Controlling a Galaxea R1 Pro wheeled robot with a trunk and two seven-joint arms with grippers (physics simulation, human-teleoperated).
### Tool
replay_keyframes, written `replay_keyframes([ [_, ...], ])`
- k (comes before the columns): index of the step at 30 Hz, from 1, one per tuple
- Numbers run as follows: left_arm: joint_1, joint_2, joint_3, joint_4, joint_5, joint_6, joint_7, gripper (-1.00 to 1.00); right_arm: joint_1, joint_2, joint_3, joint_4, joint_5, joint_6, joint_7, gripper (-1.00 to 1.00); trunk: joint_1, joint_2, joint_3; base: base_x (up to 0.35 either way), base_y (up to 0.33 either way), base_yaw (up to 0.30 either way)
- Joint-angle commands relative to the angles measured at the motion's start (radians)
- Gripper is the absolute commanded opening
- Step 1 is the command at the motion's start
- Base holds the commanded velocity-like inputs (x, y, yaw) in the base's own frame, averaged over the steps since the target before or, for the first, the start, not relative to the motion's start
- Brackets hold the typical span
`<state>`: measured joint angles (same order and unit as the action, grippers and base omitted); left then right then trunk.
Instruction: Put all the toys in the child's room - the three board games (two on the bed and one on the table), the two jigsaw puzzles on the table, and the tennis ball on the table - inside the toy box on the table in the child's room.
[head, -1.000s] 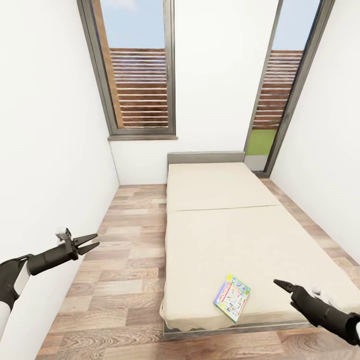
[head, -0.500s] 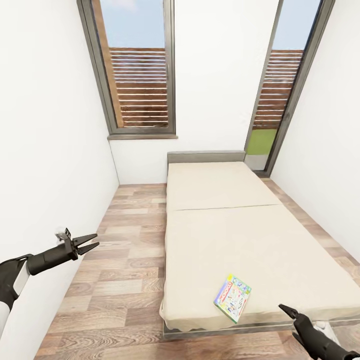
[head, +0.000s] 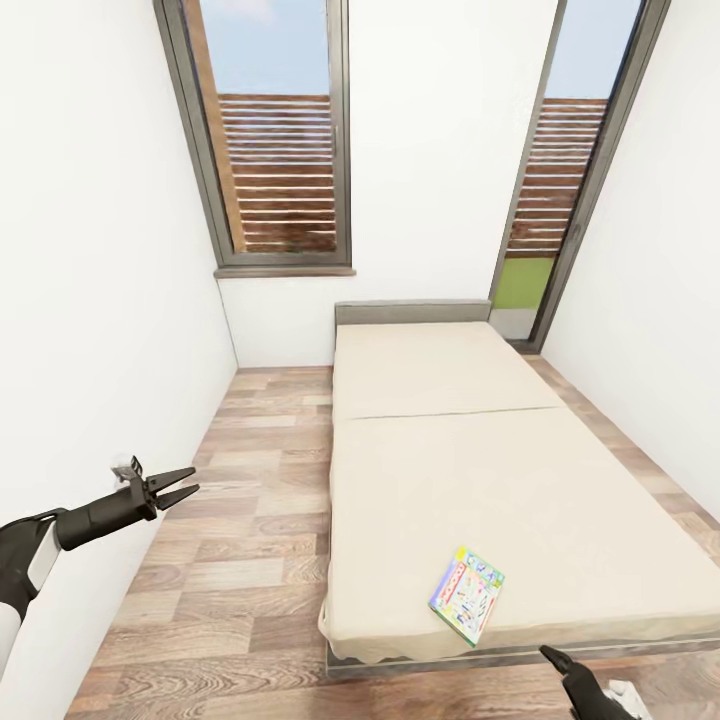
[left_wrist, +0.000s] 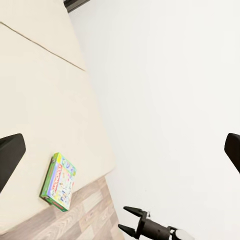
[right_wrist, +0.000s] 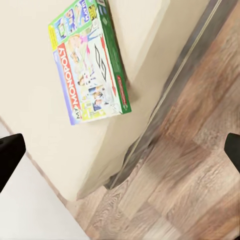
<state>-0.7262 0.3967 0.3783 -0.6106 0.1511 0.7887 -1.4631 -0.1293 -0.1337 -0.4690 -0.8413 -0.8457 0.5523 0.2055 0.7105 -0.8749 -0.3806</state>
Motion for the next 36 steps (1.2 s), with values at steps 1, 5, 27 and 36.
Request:
replay_keyframes([
  [1,-0.001,0.0,0.0,0.0,0.0,0.011,-0.003,1.0,-0.001,0.001,0.009,0.001,-0.001,0.0,0.004,1.0,0.004,-0.008,-0.004,0.0,0.0,0.0],
  [5,-0.001,-0.001,0.0,0.0,0.001,0.011,-0.003,1.0,-0.002,0.001,0.025,0.001,-0.01,-0.008,0.011,1.0,0.019,-0.036,-0.017,0.0,0.0,0.0],
  [27,-0.001,-0.007,-0.002,0.0,0.001,0.01,-0.003,1.0,-0.017,0.008,0.028,0.008,-0.134,-0.001,0.21,1.0,0.104,-0.19,-0.086,0.0,0.0,0.0],
  [36,-0.001,-0.005,-0.001,0.0,0.002,0.03,-0.027,1.0,-0.018,0.0,0.023,0.063,-0.154,-0.002,0.211,1.0,0.138,-0.253,-0.114,0.0,0.0,0.0],
])
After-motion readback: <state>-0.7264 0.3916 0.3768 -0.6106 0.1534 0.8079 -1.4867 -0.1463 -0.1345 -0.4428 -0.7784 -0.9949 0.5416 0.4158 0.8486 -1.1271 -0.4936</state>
